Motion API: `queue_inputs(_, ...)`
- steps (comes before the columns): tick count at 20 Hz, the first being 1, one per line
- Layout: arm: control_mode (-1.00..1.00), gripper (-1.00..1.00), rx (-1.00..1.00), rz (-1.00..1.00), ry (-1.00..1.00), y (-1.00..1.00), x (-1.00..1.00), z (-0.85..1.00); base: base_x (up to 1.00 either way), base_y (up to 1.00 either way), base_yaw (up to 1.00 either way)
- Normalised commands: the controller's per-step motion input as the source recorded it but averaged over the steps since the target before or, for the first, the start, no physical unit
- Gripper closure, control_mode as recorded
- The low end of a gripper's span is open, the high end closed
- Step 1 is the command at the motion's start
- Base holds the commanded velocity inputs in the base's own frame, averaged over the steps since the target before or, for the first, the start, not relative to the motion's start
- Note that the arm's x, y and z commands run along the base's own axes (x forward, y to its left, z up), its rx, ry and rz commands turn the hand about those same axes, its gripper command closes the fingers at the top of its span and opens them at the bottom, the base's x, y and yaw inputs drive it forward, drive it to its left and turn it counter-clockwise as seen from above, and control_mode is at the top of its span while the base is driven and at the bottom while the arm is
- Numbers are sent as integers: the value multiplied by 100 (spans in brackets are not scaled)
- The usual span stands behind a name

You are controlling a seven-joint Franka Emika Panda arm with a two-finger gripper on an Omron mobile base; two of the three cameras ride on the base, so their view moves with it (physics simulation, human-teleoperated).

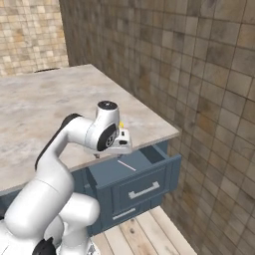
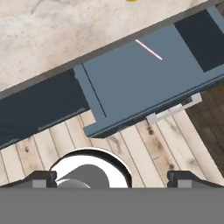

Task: Pick up the straw from the right drawer and put it inside the smoothie cup.

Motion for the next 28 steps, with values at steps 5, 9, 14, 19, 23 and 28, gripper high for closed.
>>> queue_inputs(5,-100,-100,0,4,0,-33,1,-26,0,0,0)
queue_inputs(9,-100,-100,0,1,0,-14,24,-33,0,0,0)
queue_inputs(14,-100,-100,0,0,7,-5,60,-18,0,0,0)
queue_inputs(19,-100,-100,0,1,3,-18,45,-23,0,0,0)
queue_inputs(23,-100,-100,0,4,1,-16,38,-26,0,0,0)
queue_inputs(28,-100,-100,3,8,0,-19,30,-37,0,0,0)
